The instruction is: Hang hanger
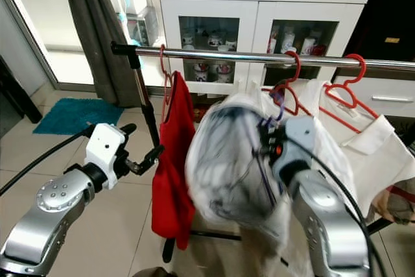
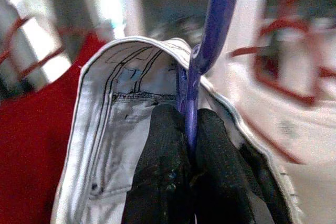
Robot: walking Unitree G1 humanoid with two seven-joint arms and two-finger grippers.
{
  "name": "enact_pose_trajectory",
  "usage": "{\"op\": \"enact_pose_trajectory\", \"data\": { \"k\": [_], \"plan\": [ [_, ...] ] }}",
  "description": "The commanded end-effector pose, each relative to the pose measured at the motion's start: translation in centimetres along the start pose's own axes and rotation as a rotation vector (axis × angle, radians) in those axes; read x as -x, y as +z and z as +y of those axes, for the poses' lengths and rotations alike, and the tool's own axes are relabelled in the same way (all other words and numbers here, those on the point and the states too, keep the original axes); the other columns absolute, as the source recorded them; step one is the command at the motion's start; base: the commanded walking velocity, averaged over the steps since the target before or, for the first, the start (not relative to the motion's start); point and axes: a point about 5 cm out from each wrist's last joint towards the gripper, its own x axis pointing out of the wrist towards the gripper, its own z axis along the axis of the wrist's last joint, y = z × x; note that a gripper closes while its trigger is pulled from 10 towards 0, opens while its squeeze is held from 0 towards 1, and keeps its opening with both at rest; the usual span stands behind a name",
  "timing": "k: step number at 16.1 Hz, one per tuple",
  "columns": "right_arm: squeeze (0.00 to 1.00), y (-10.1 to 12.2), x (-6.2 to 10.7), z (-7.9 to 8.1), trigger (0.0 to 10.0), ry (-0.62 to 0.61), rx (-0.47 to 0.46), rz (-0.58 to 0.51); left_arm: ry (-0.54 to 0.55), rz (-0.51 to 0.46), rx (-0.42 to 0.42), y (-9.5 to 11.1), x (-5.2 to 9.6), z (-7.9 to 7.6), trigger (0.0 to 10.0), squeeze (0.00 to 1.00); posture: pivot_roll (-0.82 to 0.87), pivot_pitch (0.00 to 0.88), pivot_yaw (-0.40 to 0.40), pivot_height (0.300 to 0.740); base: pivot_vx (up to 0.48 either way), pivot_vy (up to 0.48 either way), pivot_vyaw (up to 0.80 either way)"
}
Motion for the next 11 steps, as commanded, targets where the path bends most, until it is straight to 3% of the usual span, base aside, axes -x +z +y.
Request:
{"op": "enact_pose_trajectory", "data": {
  "k": [1, 3, 6, 10, 11],
  "plan": [
    [0.0, 2.0, 0.2, -1.0, 10.0, -0.115, 0.018, -0.117, -0.01, -0.005, -0.027, 0.3, 0.1, 0.0, 10.0, 0.0, 0.05, 0.0, 0.056, 0.74, 0.0, 0.0, 0.0],
    [0.0, 2.0, 0.8, -1.9, 10.0, -0.245, -0.034, -0.142, -0.012, -0.004, -0.03, 0.2, 0.2, 0.0, 10.0, 0.0, 0.05, 0.0, 0.056, 0.74, 0.0, 0.0, 0.0],
    [0.0, 1.7, 1.3, -2.6, 10.0, -0.314, -0.043, -0.133, -0.027, 0.003, -0.04, 0.1, 0.2, -0.2, 10.0, 0.0, 0.05, 0.0, 0.06, 0.74, 0.0, 0.0, 0.0],
    [0.0, 1.8, 0.7, 0.0, 10.0, -0.101, 0.001, -0.108, -0.036, 0.002, -0.051, 0.1, 0.2, -0.3, 10.0, 0.0, 0.04, 0.0, 0.062, 0.74, 0.0, 0.0, 0.0],
    [0.0, 2.2, 0.5, 1.9, 10.0, 0.033, 0.037, -0.114, -0.037, 0.0, -0.055, 0.2, 0.2, -0.3, 10.0, 0.0, 0.05, 0.0, 0.058, 0.74, 0.0, 0.0, 0.0]
  ]
}}
